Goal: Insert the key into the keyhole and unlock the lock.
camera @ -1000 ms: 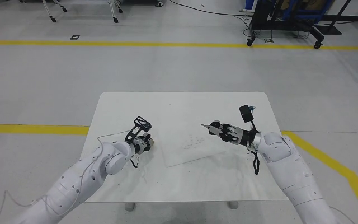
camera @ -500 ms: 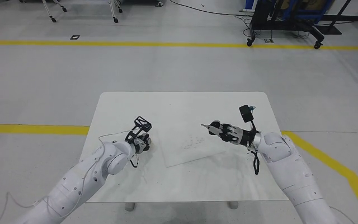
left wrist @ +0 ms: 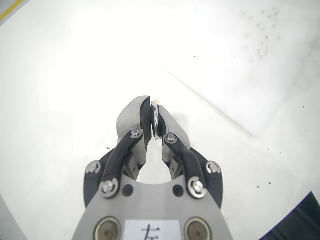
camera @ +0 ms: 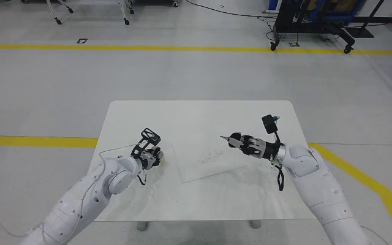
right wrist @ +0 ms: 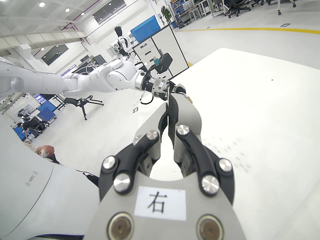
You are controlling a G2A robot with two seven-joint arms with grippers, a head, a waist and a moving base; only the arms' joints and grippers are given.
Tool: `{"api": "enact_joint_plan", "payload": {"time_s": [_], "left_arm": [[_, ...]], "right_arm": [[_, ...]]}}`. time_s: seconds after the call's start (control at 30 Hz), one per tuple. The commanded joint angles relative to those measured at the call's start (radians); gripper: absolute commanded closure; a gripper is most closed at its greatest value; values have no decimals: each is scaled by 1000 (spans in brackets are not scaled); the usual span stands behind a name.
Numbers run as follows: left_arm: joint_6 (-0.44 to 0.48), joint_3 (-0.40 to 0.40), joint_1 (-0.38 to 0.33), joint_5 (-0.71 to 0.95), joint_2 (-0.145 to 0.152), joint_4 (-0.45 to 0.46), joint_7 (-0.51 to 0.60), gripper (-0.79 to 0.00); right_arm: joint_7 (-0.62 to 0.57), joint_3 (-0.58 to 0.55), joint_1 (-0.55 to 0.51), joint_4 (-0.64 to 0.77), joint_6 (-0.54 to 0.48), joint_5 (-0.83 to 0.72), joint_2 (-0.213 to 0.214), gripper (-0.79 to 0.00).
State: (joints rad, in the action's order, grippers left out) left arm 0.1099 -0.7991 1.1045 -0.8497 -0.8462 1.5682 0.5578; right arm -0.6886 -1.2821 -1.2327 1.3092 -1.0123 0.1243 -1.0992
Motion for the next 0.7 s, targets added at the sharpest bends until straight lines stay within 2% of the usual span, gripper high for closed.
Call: {"api": "enact_joint_plan", "payload": {"time_s": [0.0, 0.47, 0.6, 0.67], "left_arm": [[11, 0, -2, -2, -4, -3, 0, 0], [39, -7, -12, 0, -31, -43, 25, 0], [34, -19, 2, -9, -32, -38, 32, -105], [34, -26, 8, -13, -33, -35, 34, -114]], "right_arm": [[0, 0, 0, 0, 0, 0, 0, 0], [0, 0, 0, 0, 0, 0, 0, 0], [0, 0, 0, 0, 0, 0, 0, 0], [0, 0, 0, 0, 0, 0, 0, 0]]}}
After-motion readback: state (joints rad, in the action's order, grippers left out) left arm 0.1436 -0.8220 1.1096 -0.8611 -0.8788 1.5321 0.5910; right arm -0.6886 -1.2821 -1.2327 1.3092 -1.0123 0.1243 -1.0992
